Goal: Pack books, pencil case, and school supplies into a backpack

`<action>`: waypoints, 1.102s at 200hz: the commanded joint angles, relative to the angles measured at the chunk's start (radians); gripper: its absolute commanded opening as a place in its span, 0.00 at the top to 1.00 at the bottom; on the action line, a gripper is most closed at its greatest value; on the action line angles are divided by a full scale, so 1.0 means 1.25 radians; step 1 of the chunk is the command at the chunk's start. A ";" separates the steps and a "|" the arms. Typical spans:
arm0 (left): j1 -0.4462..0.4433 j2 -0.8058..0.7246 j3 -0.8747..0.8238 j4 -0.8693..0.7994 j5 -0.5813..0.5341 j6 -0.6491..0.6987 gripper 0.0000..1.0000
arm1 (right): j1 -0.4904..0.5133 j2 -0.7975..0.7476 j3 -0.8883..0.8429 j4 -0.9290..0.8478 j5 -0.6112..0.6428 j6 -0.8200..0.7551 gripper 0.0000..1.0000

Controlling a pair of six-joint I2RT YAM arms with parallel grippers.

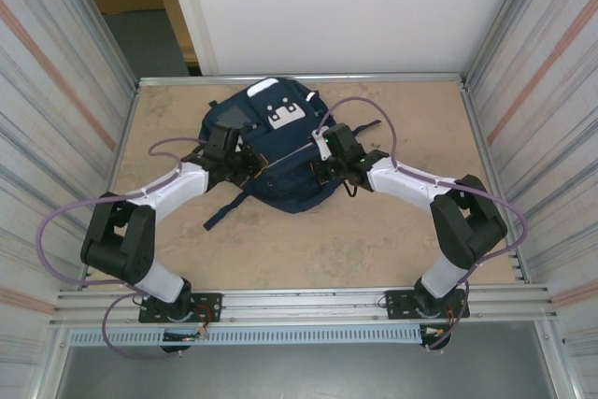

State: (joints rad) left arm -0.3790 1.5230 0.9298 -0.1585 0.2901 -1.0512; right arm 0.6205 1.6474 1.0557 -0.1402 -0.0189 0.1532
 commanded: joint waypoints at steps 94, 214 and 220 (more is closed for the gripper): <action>0.254 0.167 0.244 -0.220 0.170 0.385 0.94 | 0.106 -0.037 -0.024 0.016 0.019 0.102 1.00; 0.239 -0.238 -0.065 -0.238 -0.024 0.212 0.47 | 0.250 0.006 0.026 0.054 0.006 0.194 1.00; 0.229 -0.253 -0.082 -0.215 -0.010 0.194 0.47 | 0.251 0.009 0.024 0.062 -0.003 0.200 1.00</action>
State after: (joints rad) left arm -0.0547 1.2865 0.9184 -0.4217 0.2737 -0.7151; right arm 0.9413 1.6432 1.0534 -0.1120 0.0139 0.3672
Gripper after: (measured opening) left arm 0.522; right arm 0.043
